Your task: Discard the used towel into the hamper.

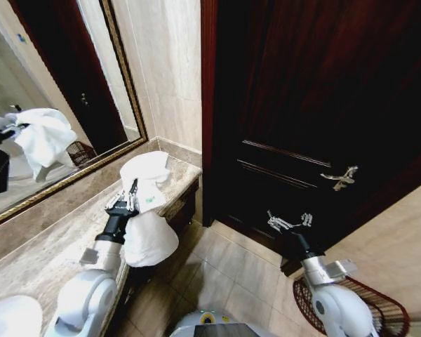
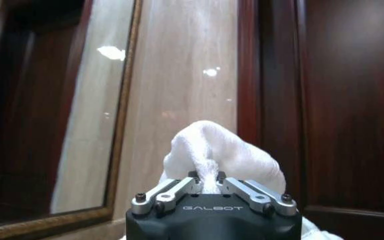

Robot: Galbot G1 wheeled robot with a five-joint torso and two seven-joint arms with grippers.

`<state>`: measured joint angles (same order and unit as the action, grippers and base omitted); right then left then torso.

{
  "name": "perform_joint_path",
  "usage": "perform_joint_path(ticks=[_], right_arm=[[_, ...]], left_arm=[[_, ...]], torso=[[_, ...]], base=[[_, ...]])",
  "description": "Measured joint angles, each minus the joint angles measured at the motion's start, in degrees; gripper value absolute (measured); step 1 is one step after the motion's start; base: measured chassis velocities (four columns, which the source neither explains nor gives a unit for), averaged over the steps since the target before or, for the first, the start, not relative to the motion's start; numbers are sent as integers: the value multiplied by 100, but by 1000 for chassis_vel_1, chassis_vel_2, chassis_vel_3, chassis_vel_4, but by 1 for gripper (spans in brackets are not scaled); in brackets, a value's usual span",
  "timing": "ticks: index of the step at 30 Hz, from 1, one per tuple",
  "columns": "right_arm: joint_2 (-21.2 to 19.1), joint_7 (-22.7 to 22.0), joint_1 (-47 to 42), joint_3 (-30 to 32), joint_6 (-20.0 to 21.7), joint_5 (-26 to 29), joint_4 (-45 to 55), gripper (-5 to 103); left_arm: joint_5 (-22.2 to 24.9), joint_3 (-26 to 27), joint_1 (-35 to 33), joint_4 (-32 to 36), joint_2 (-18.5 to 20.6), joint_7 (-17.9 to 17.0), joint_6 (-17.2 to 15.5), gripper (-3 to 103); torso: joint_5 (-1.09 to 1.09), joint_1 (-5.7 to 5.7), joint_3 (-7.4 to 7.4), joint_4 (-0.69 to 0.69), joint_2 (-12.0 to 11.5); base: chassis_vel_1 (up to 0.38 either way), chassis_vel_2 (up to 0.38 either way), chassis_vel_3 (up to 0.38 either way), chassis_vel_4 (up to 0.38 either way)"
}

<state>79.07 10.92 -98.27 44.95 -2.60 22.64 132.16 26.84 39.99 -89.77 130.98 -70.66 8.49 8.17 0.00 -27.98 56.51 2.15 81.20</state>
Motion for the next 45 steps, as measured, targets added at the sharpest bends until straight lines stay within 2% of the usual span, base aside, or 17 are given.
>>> perform_joint_path(ticks=[6, 10, 18, 34, 45], right_arm=[[-11, -15, -61, 50, -96, 48, -58, 100], [9, -16, -41, 19, -74, 15, -48, 100], [39, -16, -75, -19, -66, -78, -14, 100], [84, -24, -50, -67, 82, -274, -4, 100], [62, -17, 7, -64, 126, -381, -78, 100]], left_arm=[[212, -60, -113, -305, 130, 351, 10, 5], [257, -192, 14, -435, 53, 577, 203, 5], [233, -208, 21, -457, 4, 577, 236, 5], [-115, -343, -177, -621, -267, 544, 342, 5], [-157, -317, -226, -640, -293, 515, 381, 5]], torso=[[1, 0, 0, 1, 0], [0, 0, 0, 0, 0], [0, 0, 0, 0, -1], [1, 0, 0, 0, -1], [1, 0, 0, 0, -1]], base=[[0, 0, 0, 0], [0, 0, 0, 0], [0, 0, 0, 0], [0, 0, 0, 0], [0, 0, 0, 0]])
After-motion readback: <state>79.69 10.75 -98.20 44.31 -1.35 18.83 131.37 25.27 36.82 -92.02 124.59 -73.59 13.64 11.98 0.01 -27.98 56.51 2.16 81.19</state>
